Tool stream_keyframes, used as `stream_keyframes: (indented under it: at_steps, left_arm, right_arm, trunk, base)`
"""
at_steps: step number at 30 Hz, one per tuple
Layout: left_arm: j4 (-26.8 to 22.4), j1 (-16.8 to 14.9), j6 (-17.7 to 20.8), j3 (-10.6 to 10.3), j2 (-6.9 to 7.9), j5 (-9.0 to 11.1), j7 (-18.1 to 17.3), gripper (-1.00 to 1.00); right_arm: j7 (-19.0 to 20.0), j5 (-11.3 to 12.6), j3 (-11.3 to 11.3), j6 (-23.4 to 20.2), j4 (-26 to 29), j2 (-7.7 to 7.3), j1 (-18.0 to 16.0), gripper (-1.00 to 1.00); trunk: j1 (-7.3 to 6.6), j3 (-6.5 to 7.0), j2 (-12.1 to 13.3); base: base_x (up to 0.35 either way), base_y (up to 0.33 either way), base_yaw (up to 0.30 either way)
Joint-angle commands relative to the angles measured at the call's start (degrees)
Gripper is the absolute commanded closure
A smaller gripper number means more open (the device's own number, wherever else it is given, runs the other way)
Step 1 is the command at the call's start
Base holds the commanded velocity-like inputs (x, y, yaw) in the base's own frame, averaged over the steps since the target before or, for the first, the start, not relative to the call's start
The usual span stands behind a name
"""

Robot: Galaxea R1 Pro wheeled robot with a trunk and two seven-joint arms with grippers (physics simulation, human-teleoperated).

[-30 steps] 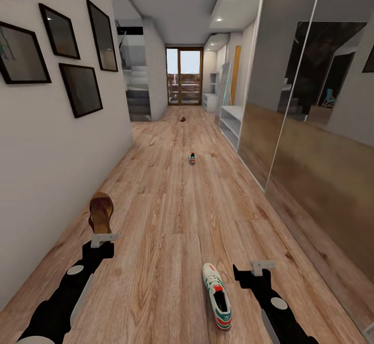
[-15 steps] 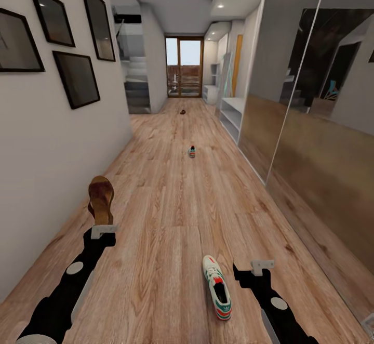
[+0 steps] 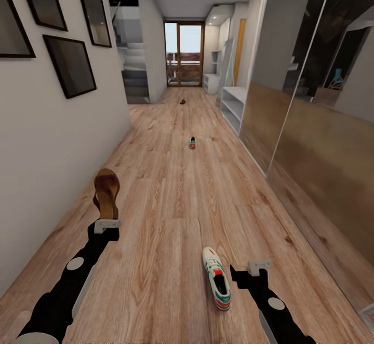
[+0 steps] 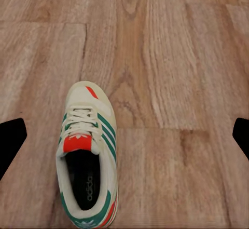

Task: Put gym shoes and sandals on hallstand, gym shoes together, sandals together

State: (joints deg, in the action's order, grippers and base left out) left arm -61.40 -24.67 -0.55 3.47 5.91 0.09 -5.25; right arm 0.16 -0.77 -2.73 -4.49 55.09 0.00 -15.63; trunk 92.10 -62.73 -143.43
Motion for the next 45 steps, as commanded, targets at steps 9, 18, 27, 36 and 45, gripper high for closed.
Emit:
stream_keyframes:
  at_steps: [9, 18, 27, 36, 45]
  left_arm:
    - [-0.04, -0.03, -0.13, 0.13, -0.02, -0.18, -0.51, 1.0]
    - [-0.04, -0.03, -0.09, 0.13, -0.02, -0.18, -0.54, 1.0]
    - [-0.04, -0.03, -0.09, 0.06, -0.16, -0.18, -0.55, 1.0]
    - [-0.04, -0.03, -0.11, 0.04, -0.88, -0.18, -0.48, 1.0]
    - [-0.04, -0.03, -0.14, 0.04, -0.9, -0.18, -0.46, 1.0]
  right_arm:
    - [0.02, -0.1, -0.12, -0.34, 0.1, 0.0, -0.01, -1.0]
    - [0.02, -0.09, -0.12, -0.34, 0.1, 0.0, -0.01, -1.0]
    - [0.02, -0.04, -0.09, -0.3, 0.1, 0.0, -0.01, -1.0]
    - [0.02, 0.17, -0.01, -0.34, 0.1, -0.08, -0.01, -1.0]
    - [0.01, 0.59, 0.0, -0.34, 0.19, -0.04, -0.01, -1.0]
  trunk:
    - [0.22, -2.89, -0.15]
    - [0.45, -5.62, -0.27]
    - [0.68, -8.0, -0.39]
    - [0.91, -10.25, -0.51]
    - [1.14, -13.03, -0.63]
  base:
    - [0.0, 0.0, 0.002]
    - [0.0, 0.0, 0.155]
    - [0.0, 0.0, 0.173]
    - [0.0, 0.0, 0.029]
    - [0.0, 0.0, 0.08]
